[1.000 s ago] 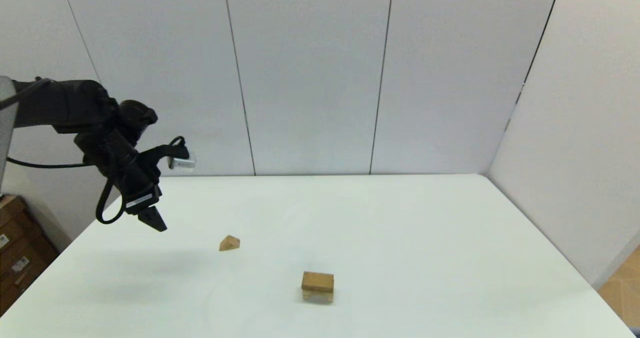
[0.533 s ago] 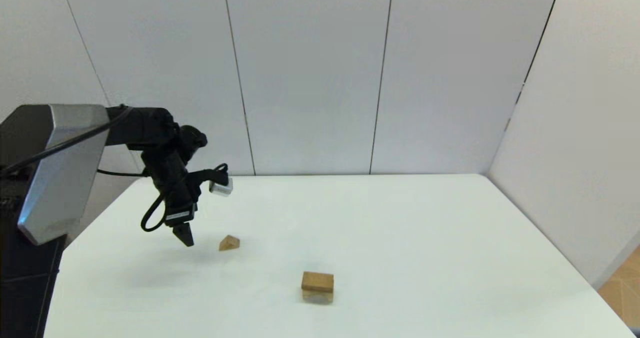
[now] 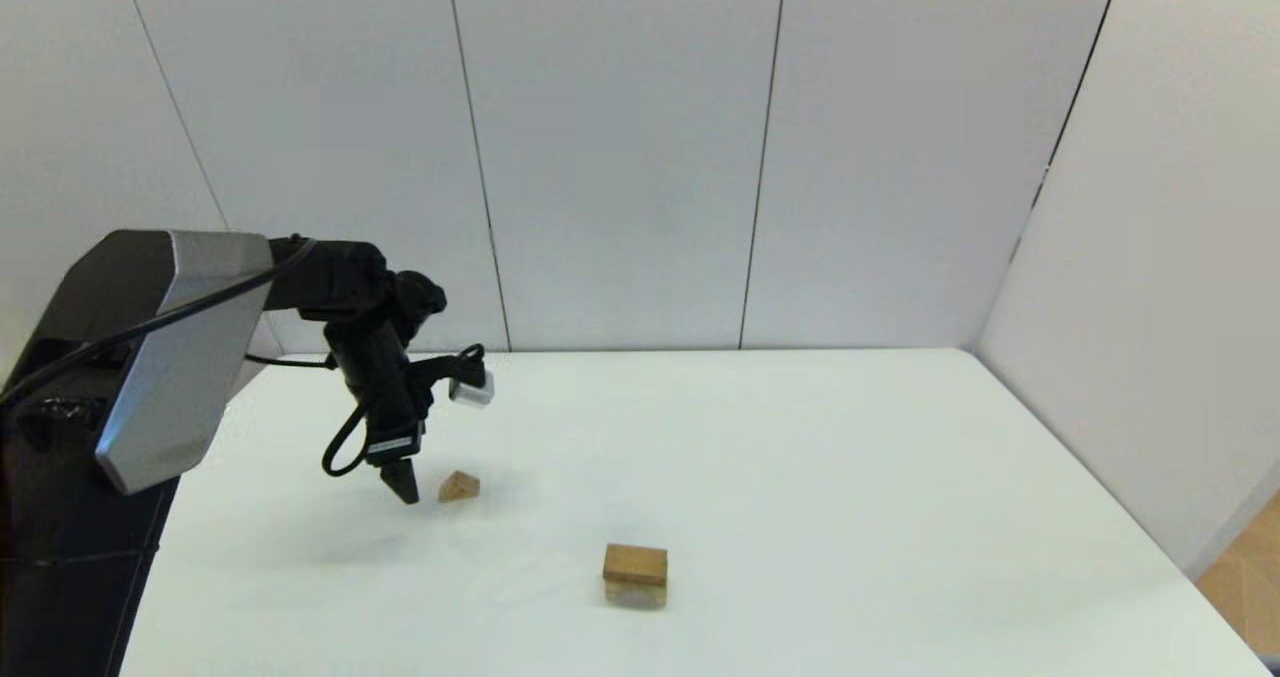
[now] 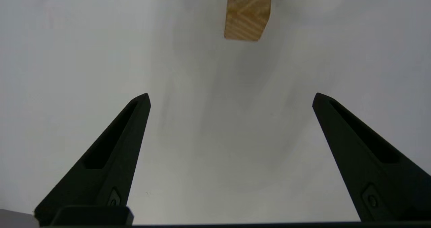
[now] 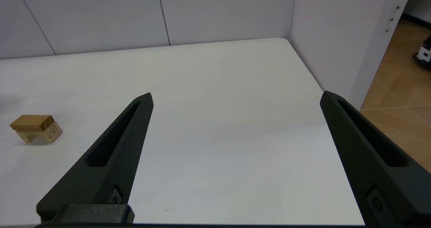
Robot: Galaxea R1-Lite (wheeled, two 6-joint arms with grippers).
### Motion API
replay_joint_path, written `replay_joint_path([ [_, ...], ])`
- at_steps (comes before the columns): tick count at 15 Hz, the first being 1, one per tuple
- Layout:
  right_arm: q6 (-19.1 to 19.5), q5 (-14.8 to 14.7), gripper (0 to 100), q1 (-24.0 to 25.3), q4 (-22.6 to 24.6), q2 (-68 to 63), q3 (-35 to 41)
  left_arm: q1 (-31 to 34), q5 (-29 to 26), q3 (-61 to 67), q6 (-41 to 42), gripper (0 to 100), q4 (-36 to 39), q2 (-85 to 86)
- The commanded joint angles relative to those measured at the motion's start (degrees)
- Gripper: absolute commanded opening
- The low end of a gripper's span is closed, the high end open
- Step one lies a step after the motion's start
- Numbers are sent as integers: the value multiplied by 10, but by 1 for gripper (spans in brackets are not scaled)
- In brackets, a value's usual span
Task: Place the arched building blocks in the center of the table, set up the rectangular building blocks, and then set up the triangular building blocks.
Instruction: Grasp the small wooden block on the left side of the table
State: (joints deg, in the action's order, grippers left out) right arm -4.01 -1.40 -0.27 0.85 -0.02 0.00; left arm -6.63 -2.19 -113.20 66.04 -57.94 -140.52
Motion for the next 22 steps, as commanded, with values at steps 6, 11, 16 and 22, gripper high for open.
replay_joint_path([
  [6,0,0,100,0,0,0,0,-34,0,0,-52,100,3,-30],
  [11,0,0,100,0,0,0,0,-35,0,0,-51,100,16,-46],
  [16,0,0,100,0,0,0,0,-39,-1,0,-51,100,28,-52],
  [22,0,0,100,0,0,0,0,-44,-3,0,-50,100,28,-56],
])
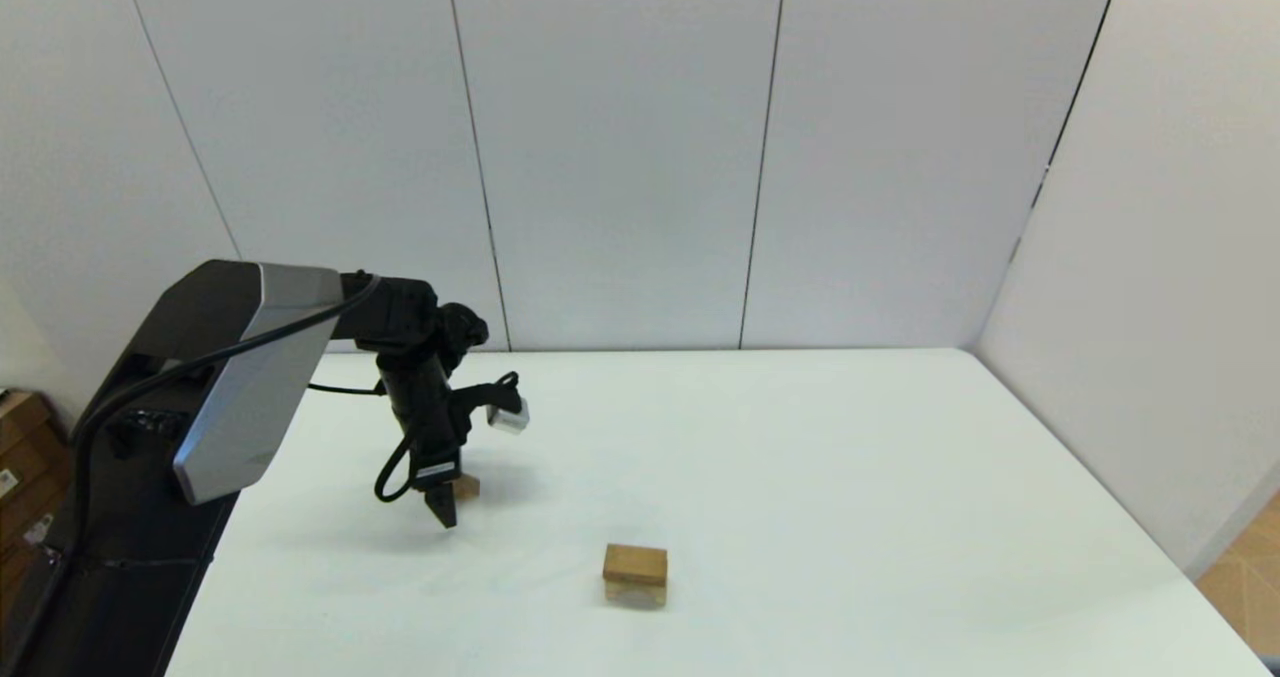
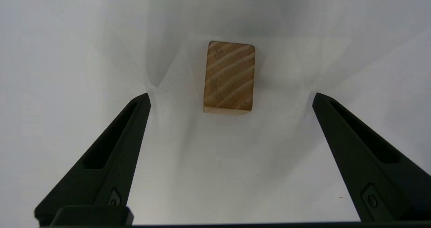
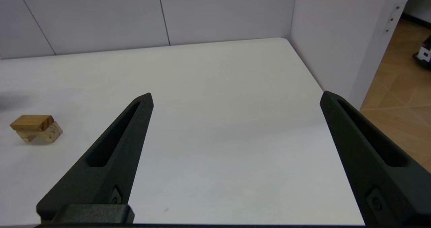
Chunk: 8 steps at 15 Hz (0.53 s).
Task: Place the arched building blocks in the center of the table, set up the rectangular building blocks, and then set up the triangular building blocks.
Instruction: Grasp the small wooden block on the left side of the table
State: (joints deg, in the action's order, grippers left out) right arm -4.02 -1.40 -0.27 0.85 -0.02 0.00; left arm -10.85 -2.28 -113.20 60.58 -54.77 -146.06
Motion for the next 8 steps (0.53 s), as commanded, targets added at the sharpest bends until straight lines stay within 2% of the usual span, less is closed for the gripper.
replay_joint_path([
  [1,0,0,100,0,0,0,0,-2,-8,0,4,100,-3,1],
  [2,0,0,100,0,0,0,0,-2,-14,0,4,100,-3,0],
  [3,0,0,100,0,0,0,0,-3,-14,-1,4,0,-3,0],
  [8,0,0,100,0,0,0,0,-8,-14,0,-2,0,-10,-3],
])
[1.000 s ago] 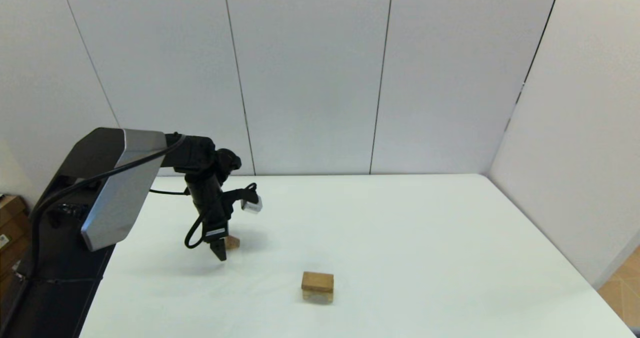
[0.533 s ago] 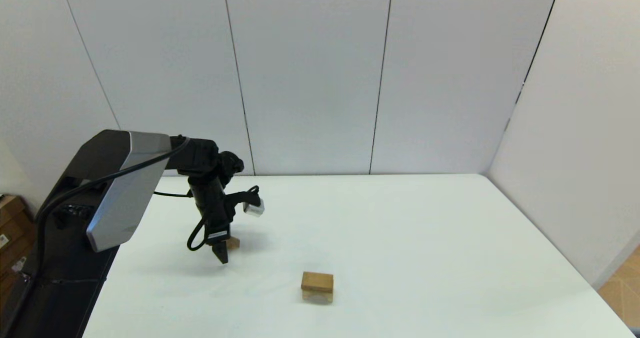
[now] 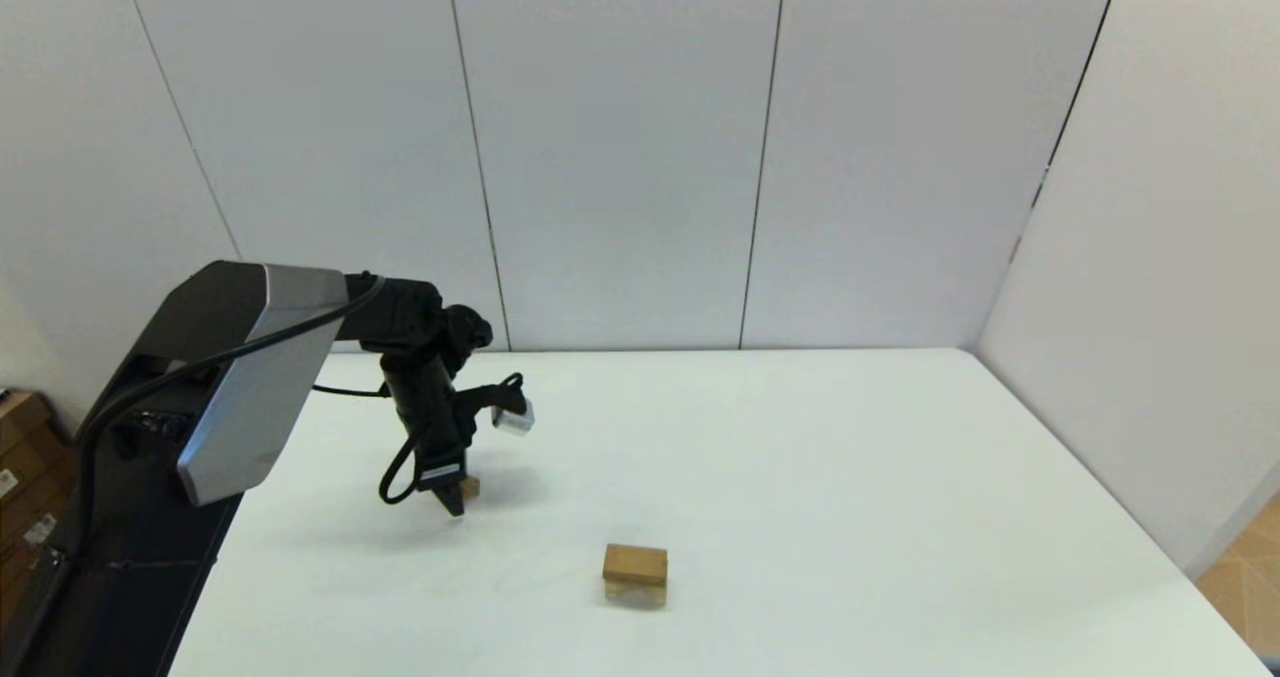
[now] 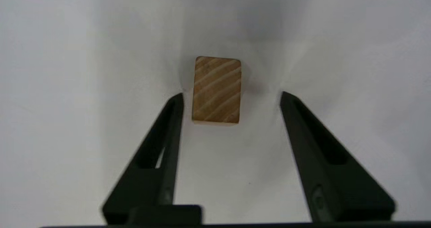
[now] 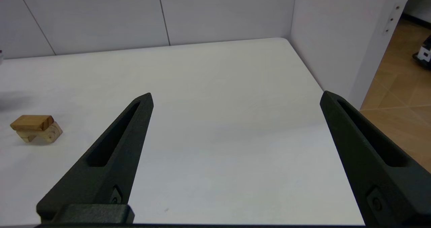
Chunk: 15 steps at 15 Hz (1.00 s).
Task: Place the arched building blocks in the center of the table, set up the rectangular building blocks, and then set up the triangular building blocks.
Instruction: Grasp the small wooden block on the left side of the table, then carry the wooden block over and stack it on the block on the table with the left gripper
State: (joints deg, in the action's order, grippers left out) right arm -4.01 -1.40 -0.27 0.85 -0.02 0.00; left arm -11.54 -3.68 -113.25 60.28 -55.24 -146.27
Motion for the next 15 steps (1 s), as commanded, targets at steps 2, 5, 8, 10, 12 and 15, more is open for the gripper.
replay_joint_path([
  [2,0,0,100,0,0,0,0,-1,0,0,1,0,-5,-1],
  [5,0,0,100,0,0,0,0,0,2,0,-14,0,-3,-1],
  [8,0,0,100,0,0,0,0,0,2,0,-35,0,1,11],
  [10,0,0,100,0,0,0,0,0,2,0,-37,0,1,35],
  [12,0,0,100,0,0,0,0,-7,1,0,-48,0,1,61],
  [15,0,0,100,0,0,0,0,-35,-2,0,-57,0,0,103],
])
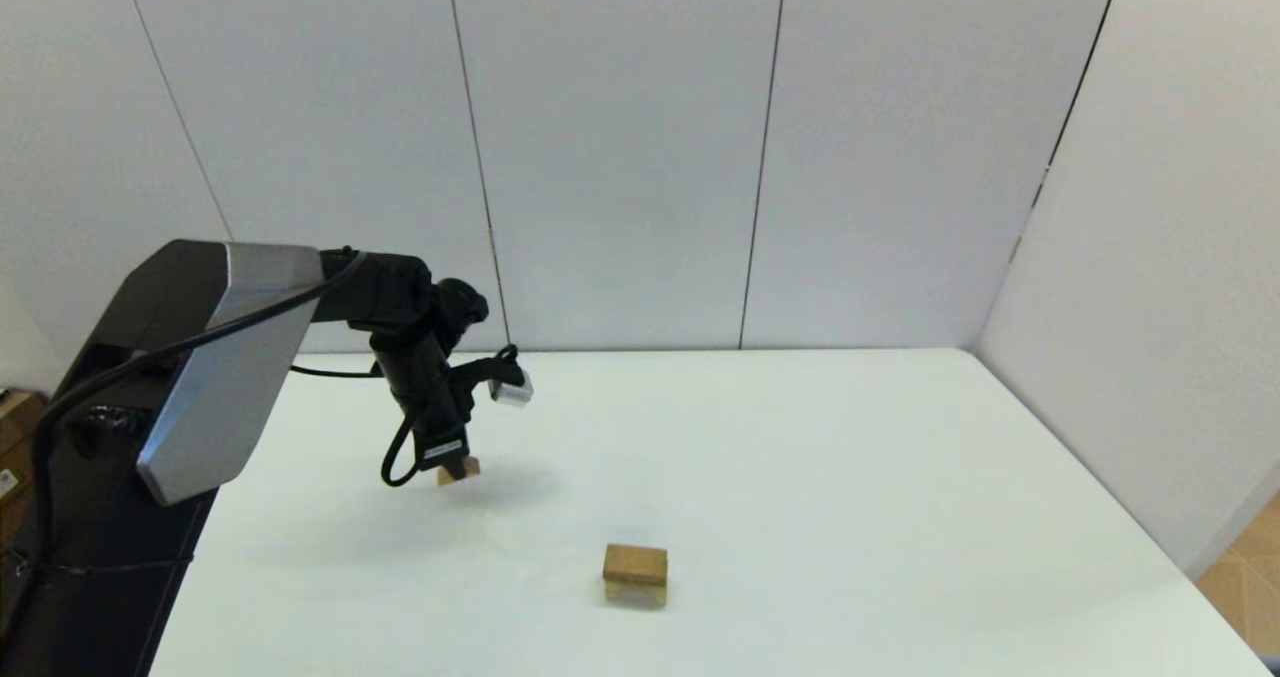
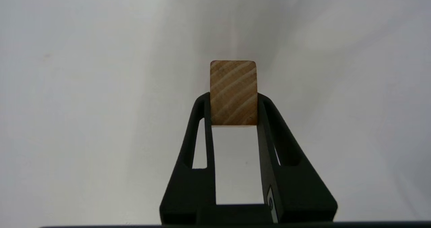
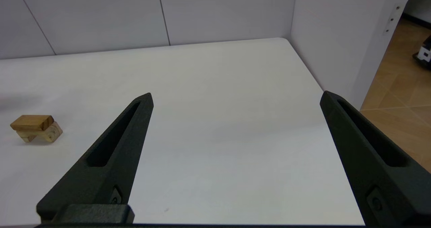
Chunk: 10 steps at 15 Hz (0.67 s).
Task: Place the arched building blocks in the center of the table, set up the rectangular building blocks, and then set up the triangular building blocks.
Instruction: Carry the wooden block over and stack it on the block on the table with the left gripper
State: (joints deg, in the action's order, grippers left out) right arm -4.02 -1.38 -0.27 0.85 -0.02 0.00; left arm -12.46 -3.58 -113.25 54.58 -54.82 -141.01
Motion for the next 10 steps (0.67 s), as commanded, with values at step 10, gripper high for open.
replay_joint_path([
  [10,0,0,100,0,0,0,0,-195,-5,0,3,0,-50,100],
])
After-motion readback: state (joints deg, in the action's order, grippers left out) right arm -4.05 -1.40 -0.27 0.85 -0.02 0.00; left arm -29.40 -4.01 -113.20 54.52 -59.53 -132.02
